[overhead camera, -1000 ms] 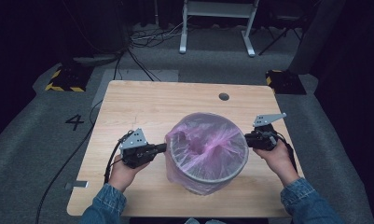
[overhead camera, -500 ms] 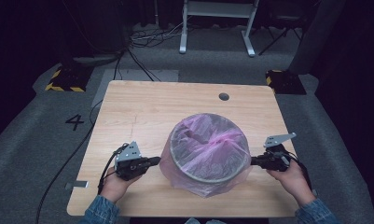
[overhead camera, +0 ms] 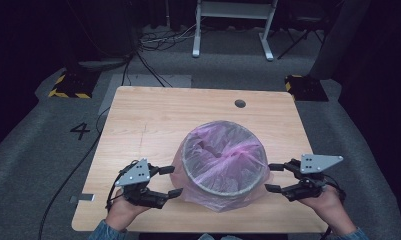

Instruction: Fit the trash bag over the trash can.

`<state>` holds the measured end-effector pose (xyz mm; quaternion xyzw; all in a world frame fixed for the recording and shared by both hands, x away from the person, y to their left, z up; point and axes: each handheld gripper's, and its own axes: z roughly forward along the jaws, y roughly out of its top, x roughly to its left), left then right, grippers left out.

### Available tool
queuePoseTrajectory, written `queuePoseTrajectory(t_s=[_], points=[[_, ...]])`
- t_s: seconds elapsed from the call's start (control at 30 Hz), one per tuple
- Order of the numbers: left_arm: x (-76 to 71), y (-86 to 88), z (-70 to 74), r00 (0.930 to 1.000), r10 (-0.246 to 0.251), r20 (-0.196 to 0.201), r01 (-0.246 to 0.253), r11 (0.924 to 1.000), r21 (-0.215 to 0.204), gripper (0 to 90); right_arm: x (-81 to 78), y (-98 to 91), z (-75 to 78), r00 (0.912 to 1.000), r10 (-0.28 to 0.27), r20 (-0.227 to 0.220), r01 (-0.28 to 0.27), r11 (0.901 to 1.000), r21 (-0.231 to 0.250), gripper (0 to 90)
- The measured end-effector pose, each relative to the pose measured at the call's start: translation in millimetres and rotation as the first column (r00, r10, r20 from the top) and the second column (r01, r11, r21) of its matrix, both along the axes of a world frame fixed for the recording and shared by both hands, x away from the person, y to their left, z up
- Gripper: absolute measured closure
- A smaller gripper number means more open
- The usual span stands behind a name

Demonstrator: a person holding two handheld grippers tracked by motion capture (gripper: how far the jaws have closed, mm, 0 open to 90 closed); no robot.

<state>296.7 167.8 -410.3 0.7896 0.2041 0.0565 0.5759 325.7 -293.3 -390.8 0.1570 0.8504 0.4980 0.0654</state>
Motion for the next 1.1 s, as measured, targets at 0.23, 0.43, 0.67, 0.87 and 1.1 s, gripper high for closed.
queuePoseTrajectory(t_s=[0.23, 0.43, 0.67, 0.87, 1.1], points=[[15.8, -7.3, 5.3, 0.9992, 0.029, 0.027, -0.03, 0.9992, 0.026, 27.9, 8.6, 12.9, 1.7, 0.9996, 0.021, -0.017, -0.021, 0.9996, -0.016, 55.2], [27.0, -0.1, 11.1, 0.9964, 0.064, 0.056, -0.065, 0.9976, 0.023, 28.6, 11.4, 12.8, 4.3, 0.9999, 0.0, -0.012, 0.0, 1.0, 0.003, 48.0], [33.0, -6.1, 10.8, 0.9978, -0.019, 0.063, 0.016, 0.9979, 0.063, 74.5, 15.6, 17.1, 5.9, 0.999, -0.002, -0.045, 0.001, 0.9997, -0.024, 76.1], [30.3, -8.7, 5.3, 0.9979, -0.012, 0.064, 0.006, 0.9951, 0.099, 89.9, 15.4, 18.3, 2.7, 0.9966, 0.002, -0.082, -0.005, 0.9994, -0.035, 89.6], [31.7, -10.7, -17.3, 0.9997, 0.0, 0.024, -0.003, 0.9861, 0.166, 90.0, 18.3, 20.7, -33.5, 0.9859, -0.02, -0.166, 0.002, 0.9938, -0.111, 89.7]])
